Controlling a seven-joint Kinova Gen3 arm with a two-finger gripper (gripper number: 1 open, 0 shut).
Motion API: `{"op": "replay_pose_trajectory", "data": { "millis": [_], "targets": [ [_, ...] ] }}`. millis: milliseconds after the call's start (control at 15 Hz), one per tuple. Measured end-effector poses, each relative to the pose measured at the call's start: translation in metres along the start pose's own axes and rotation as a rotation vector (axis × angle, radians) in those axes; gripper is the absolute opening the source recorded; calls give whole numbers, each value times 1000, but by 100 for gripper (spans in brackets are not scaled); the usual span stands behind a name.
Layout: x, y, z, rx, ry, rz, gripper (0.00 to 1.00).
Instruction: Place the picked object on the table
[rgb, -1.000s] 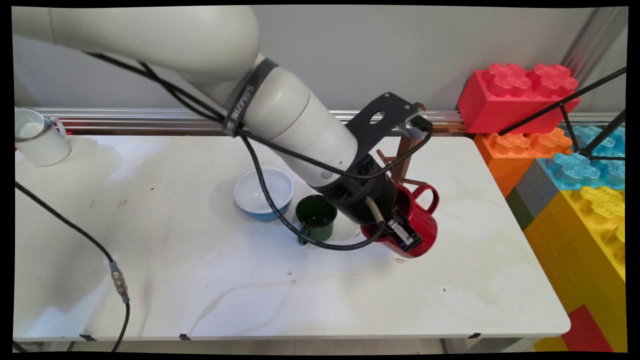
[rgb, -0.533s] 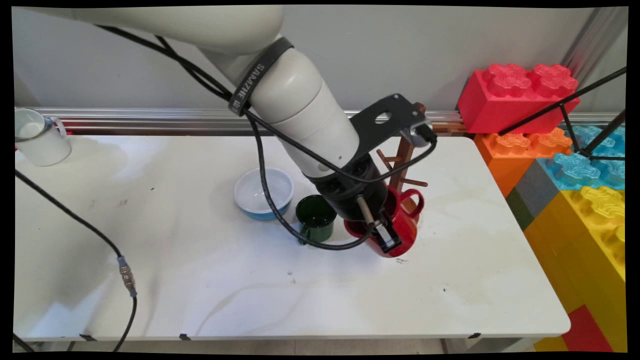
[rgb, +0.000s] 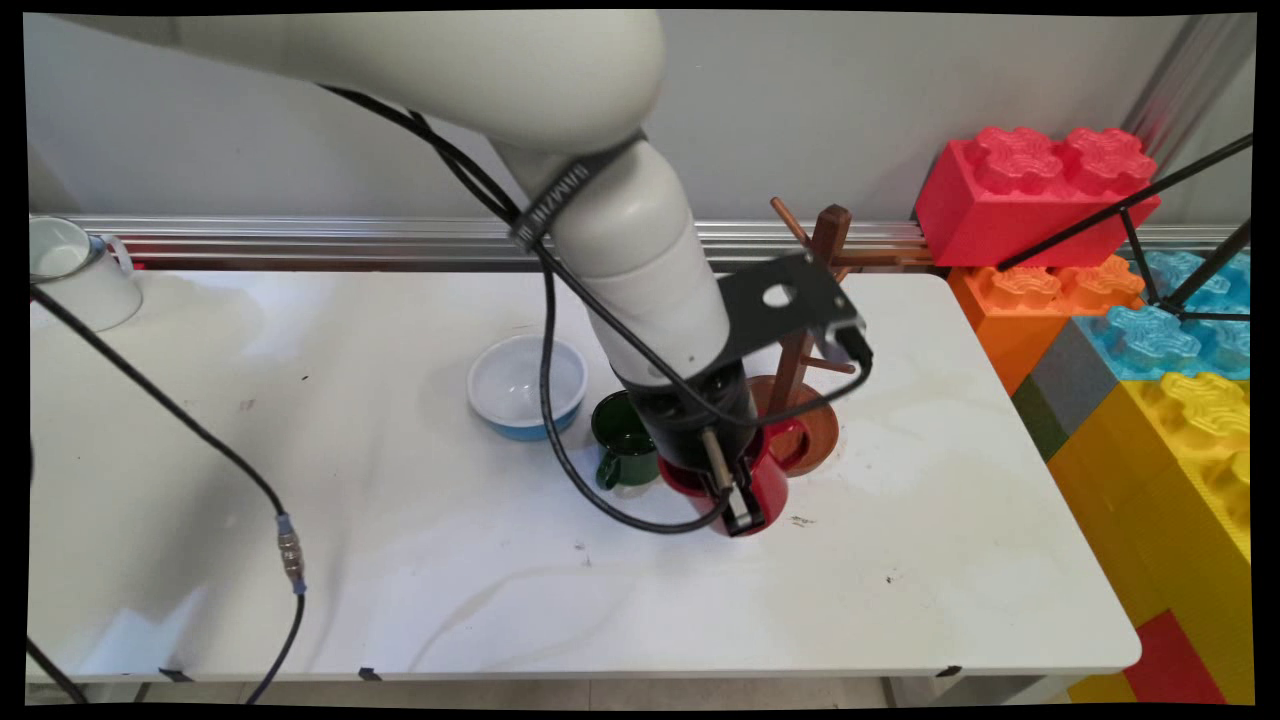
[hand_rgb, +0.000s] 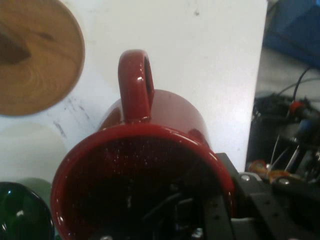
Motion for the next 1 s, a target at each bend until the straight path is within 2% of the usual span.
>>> {"op": "replay_pose_trajectory", "data": {
  "millis": [533, 1000],
  "targets": [
    [6, 4, 49, 24, -138, 41, 0],
    [11, 4, 81, 49, -192, 66, 0]
  ]
}}
